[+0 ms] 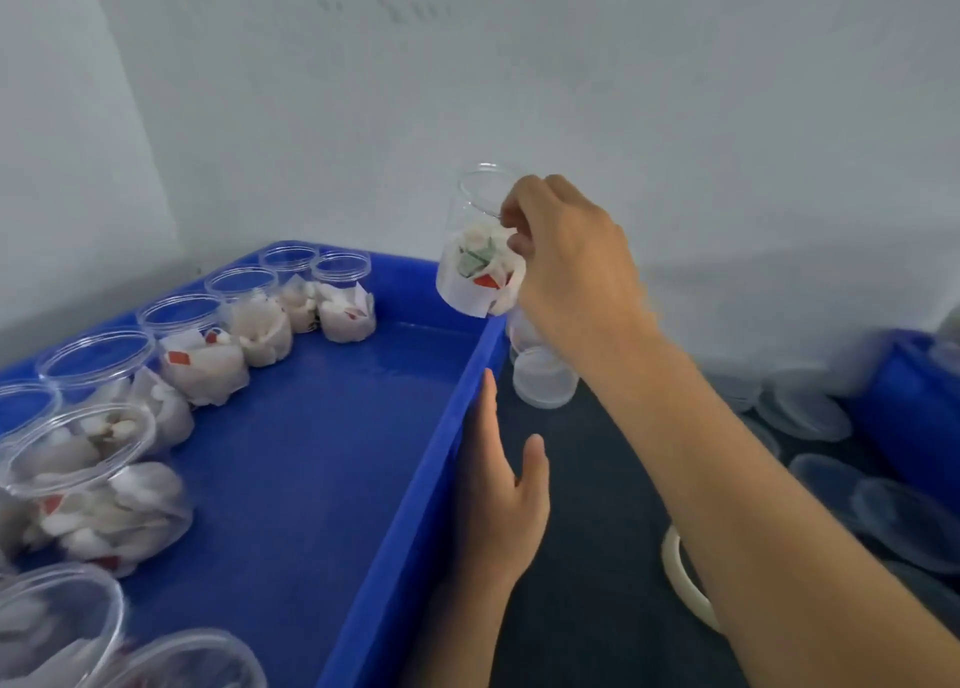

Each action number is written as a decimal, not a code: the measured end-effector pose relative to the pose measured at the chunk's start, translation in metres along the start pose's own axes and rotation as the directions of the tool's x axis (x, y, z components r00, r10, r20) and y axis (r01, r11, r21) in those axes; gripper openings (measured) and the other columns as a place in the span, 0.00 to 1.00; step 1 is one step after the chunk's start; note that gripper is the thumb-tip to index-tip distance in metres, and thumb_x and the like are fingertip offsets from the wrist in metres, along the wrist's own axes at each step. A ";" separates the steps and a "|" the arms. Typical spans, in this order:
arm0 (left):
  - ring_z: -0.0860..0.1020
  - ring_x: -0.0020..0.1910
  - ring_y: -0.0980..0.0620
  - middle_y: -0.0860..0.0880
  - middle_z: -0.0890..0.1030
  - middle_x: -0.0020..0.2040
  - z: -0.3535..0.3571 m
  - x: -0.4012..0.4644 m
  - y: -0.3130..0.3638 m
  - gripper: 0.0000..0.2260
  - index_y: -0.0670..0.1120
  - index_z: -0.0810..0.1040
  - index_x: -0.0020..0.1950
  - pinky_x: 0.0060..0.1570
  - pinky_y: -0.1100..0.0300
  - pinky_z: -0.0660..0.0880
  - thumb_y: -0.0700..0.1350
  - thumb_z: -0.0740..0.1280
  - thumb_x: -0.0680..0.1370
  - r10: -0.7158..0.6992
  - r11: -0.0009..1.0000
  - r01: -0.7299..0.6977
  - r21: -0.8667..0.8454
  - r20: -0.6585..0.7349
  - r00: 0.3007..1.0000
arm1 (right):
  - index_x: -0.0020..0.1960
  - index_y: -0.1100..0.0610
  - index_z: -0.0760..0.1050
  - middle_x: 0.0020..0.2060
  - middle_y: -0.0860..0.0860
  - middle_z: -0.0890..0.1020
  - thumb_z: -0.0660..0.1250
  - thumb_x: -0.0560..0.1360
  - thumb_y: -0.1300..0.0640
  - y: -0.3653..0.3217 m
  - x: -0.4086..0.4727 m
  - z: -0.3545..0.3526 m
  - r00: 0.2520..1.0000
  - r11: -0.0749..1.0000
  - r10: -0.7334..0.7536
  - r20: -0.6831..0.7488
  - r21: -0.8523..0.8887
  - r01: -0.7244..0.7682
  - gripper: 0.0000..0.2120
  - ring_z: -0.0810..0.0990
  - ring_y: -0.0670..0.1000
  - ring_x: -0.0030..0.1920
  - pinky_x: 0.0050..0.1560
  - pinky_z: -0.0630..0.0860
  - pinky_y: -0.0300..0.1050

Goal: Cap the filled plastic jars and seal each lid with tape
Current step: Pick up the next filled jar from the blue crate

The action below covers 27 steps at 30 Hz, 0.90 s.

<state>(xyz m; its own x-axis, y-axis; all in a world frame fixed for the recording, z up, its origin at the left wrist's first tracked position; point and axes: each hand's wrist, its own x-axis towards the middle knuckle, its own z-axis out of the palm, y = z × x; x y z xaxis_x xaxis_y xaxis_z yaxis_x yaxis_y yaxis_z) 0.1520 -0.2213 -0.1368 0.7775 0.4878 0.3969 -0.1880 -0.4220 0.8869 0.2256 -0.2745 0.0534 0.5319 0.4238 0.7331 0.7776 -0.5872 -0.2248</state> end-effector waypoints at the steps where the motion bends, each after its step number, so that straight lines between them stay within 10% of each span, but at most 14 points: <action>1: 0.61 0.81 0.62 0.59 0.60 0.84 0.002 0.000 -0.001 0.36 0.59 0.52 0.86 0.79 0.46 0.66 0.47 0.68 0.84 -0.012 1.000 0.012 -0.011 -0.001 1.000 | 0.55 0.58 0.75 0.49 0.52 0.78 0.67 0.75 0.73 0.009 -0.017 -0.009 1.000 1.000 0.019 -0.023 -0.015 -0.020 0.14 0.81 0.55 0.45 0.40 0.78 0.56; 5: 0.63 0.80 0.61 0.58 0.62 0.84 0.004 -0.003 0.003 0.47 0.60 0.50 0.86 0.77 0.45 0.69 0.63 0.73 0.75 0.010 1.000 -0.010 -0.011 0.028 1.000 | 0.53 0.56 0.76 0.48 0.48 0.77 0.67 0.73 0.74 0.036 -0.083 -0.024 0.991 0.991 0.128 0.032 -0.041 -0.126 0.16 0.79 0.50 0.42 0.41 0.79 0.54; 9: 0.71 0.76 0.57 0.58 0.73 0.77 0.011 -0.004 0.002 0.42 0.55 0.61 0.84 0.72 0.51 0.74 0.56 0.78 0.75 0.140 0.988 -0.146 0.040 0.124 0.982 | 0.52 0.54 0.77 0.48 0.47 0.79 0.68 0.75 0.69 0.047 -0.128 -0.015 0.948 0.969 0.237 0.214 0.013 -0.245 0.12 0.80 0.50 0.46 0.47 0.80 0.58; 14: 0.75 0.66 0.70 0.73 0.75 0.66 0.014 -0.005 0.001 0.35 0.77 0.63 0.73 0.59 0.73 0.75 0.53 0.78 0.76 0.135 0.990 -0.138 0.036 0.091 0.987 | 0.58 0.51 0.81 0.53 0.42 0.79 0.71 0.80 0.59 0.061 -0.145 -0.007 0.937 0.957 0.199 0.287 0.150 -0.249 0.08 0.79 0.46 0.50 0.55 0.78 0.47; 20: 0.73 0.63 0.76 0.72 0.75 0.64 0.018 -0.004 -0.010 0.36 0.64 0.65 0.76 0.58 0.70 0.72 0.61 0.78 0.72 0.058 0.997 -0.062 0.049 0.075 0.995 | 0.55 0.49 0.83 0.52 0.40 0.80 0.68 0.82 0.59 0.093 -0.140 -0.005 0.960 0.888 0.280 -0.010 0.384 -0.255 0.08 0.80 0.45 0.44 0.45 0.73 0.31; 27: 0.72 0.62 0.77 0.77 0.73 0.62 0.021 -0.004 -0.010 0.36 0.65 0.64 0.76 0.52 0.81 0.69 0.61 0.77 0.73 0.078 0.993 -0.084 0.085 0.066 0.995 | 0.72 0.58 0.75 0.76 0.52 0.71 0.64 0.84 0.58 0.150 -0.183 0.032 0.743 0.825 0.562 0.362 -0.188 -0.532 0.17 0.66 0.56 0.76 0.70 0.71 0.53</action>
<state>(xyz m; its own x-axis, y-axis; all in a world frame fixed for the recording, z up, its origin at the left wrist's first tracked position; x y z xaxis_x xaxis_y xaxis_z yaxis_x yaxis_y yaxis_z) 0.1636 -0.2354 -0.1520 0.7984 0.4017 0.4486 -0.2005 -0.5252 0.8270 0.2553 -0.4180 -0.1350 0.9541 0.2347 0.1862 0.2954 -0.8401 -0.4549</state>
